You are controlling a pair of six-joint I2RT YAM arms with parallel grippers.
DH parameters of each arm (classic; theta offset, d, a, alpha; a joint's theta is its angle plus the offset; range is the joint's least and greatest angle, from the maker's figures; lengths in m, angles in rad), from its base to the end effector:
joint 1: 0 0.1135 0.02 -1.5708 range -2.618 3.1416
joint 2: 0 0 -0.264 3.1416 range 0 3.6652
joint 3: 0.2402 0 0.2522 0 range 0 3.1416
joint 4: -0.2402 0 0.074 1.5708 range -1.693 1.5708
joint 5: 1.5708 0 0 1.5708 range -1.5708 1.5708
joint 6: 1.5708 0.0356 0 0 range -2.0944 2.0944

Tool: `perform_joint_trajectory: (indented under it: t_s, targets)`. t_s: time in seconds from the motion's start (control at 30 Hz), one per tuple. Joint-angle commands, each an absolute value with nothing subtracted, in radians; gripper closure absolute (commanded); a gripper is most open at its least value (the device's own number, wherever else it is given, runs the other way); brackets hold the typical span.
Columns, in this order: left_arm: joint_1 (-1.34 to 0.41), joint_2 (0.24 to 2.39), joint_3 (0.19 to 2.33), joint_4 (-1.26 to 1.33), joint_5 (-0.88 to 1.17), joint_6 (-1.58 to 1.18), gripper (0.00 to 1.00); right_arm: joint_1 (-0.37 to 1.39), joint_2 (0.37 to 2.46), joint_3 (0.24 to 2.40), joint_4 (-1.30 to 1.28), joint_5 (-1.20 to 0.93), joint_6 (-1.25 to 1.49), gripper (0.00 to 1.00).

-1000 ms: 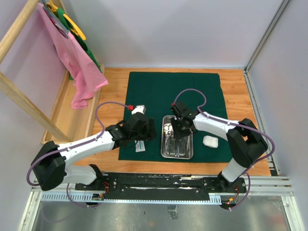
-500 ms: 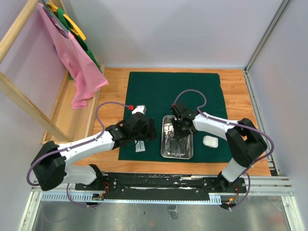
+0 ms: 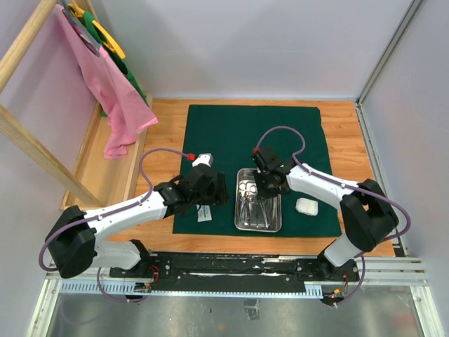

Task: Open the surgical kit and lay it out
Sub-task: Pick up the medical item from the container, then place the medical item in the surgical kit.

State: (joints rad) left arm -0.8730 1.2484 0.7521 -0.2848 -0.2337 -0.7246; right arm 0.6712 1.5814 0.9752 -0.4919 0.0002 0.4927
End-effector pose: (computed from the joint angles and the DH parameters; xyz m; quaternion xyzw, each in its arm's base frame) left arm 0.1718 -0.1920 0.2235 0.0232 0.9176 -0.1987 0.3436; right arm 0.2413 0.1917 0.1896 -0.0866 0.9683 0.1286 0.1957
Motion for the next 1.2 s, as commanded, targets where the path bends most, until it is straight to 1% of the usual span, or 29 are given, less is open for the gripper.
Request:
perform_joint_trajectory:
  t_s: [0.0,0.2,0.27,0.4,0.5,0.63,0.83,0.97,1.0,1.03,1.13,1.17]
  targets:
    - [-0.876,1.235,0.771,-0.276,-0.248,-0.709,0.17,0.661,1.496,1.064,-0.577,0.041,0.466,0.95]
    - [-0.876,1.229,0.777,-0.283,-0.256,-0.707,0.16,0.642,1.493,1.152,-0.623,0.056,0.423,0.94]
    - [-0.876,1.226,0.778,-0.286,-0.26,-0.707,0.17,0.599,1.514,1.188,-0.63,0.043,0.387,0.94]
    - [-0.876,1.211,0.78,-0.293,-0.269,-0.702,0.16,0.458,1.596,1.293,-0.645,0.016,0.284,0.95]
    - [-0.874,1.216,0.788,-0.295,-0.261,-0.694,0.16,0.348,1.701,1.423,-0.666,-0.013,0.203,0.95]
    - [-0.873,1.218,0.802,-0.309,-0.247,-0.682,0.16,0.229,1.879,1.669,-0.727,-0.008,0.109,0.96]
    - [-0.851,1.205,0.816,-0.313,-0.226,-0.681,0.16,0.137,2.144,1.974,-0.799,0.052,0.031,0.94]
    - [-0.838,1.203,0.817,-0.308,-0.221,-0.683,0.16,0.083,2.261,2.089,-0.8,0.021,0.012,0.95]
    - [-0.835,1.203,0.813,-0.306,-0.222,-0.684,0.16,0.075,2.286,2.117,-0.801,0.018,0.008,0.94]
    - [-0.832,1.203,0.81,-0.303,-0.224,-0.685,0.16,0.067,2.305,2.138,-0.808,0.011,0.005,0.9]
    - [-0.819,1.212,0.797,-0.293,-0.218,-0.685,0.15,0.059,2.322,2.135,-0.797,-0.007,0.02,0.77]
    - [-0.814,1.218,0.793,-0.289,-0.213,-0.683,0.15,0.058,2.32,2.125,-0.798,-0.016,0.029,0.75]
